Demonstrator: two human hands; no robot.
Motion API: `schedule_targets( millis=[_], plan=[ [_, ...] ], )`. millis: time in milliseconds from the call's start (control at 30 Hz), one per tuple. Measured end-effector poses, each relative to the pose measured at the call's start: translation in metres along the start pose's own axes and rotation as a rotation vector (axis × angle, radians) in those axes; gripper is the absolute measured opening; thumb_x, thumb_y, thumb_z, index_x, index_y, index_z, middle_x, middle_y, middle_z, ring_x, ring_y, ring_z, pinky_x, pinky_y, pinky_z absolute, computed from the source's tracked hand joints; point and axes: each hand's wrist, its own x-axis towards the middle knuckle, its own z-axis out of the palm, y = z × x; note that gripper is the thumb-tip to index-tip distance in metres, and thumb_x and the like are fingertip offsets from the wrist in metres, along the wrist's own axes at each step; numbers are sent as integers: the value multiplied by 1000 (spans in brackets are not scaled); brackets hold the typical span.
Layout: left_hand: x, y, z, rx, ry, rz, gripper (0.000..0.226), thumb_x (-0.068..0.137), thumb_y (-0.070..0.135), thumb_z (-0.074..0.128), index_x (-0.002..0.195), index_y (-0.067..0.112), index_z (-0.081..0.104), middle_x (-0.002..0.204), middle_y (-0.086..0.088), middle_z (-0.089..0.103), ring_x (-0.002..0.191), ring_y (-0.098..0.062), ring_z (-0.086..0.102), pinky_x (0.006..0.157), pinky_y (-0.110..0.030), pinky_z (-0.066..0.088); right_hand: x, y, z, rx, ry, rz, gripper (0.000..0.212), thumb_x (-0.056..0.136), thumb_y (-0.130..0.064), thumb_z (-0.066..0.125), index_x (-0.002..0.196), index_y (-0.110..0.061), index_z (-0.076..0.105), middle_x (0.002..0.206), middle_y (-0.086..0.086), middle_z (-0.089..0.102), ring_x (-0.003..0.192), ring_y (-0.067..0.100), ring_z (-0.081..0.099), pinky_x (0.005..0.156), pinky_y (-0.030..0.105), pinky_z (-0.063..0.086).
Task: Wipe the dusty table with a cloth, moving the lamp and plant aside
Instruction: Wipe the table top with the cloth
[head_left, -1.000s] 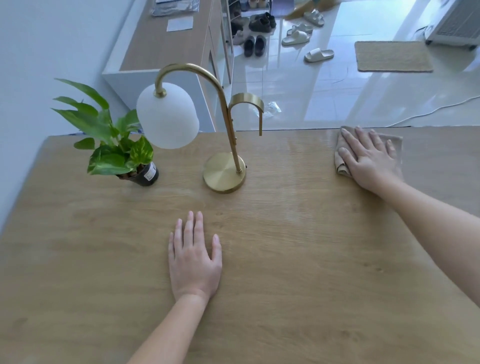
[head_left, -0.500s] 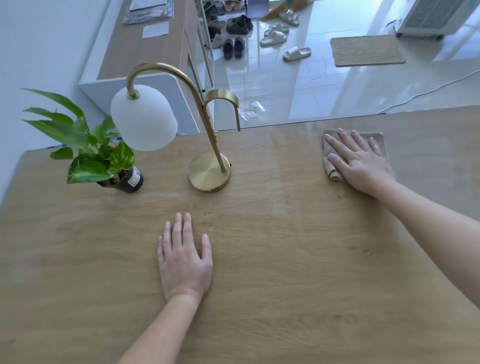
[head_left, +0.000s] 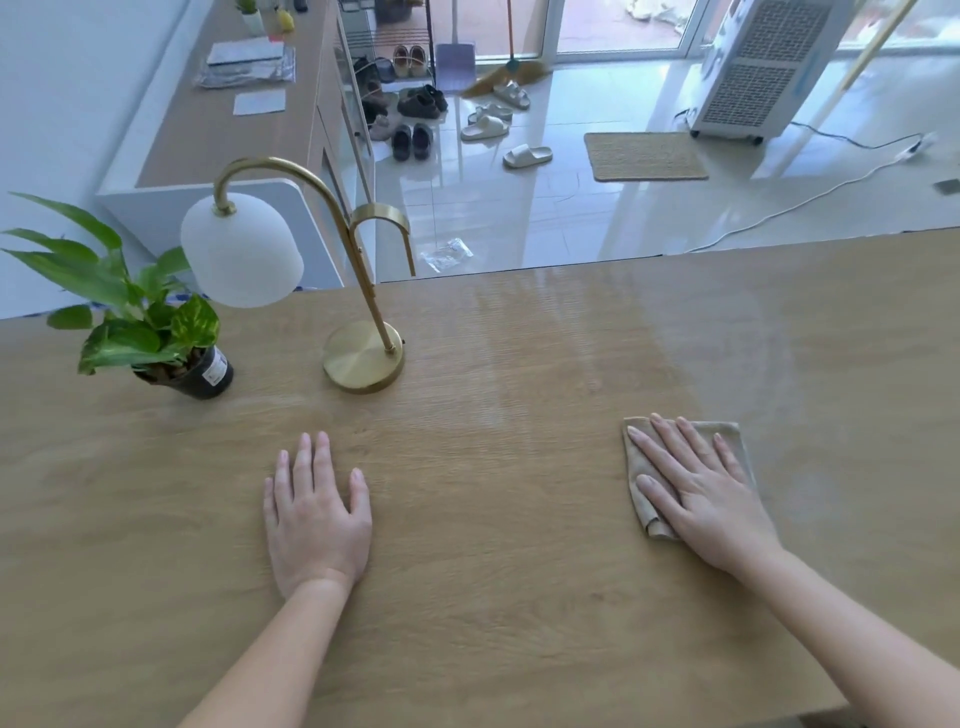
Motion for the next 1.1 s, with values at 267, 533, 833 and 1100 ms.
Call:
schedule_targets(
  millis=[267,533,833,1100],
  plan=[
    [3,0,1,6,5,8,74,104,57,25,168,20,31,174,-2,31,163,-26,21,133,-49,18,62,6,-19,14,5,-10,60,102,-74,13,159,-65,-3,172,-30,-7,160,1,-13,132,41,-6],
    [5,-2,5,26,-4,4,72,105,56,30,168,22,33,174,0,31,164,-24,20,133,-47,18,201,10,-58,62,58,125,63,100,-76,12,161,-62,4,175,-23,1,163,10,0,131,46,-2],
    [9,-5,7,44,-16,4,71,105,56,32,168,23,32,175,2,29,165,-22,18,133,-46,17,277,-26,-73,108,34,256,63,104,-71,15,164,-56,5,177,-16,-2,164,17,-4,130,51,-7],
    [6,-4,5,39,-10,0,72,104,57,29,167,22,34,174,0,32,163,-24,21,131,-49,22,171,-75,-35,75,2,59,59,106,-68,15,163,-59,-1,174,-23,-11,162,9,-13,131,46,-11]
  ],
)
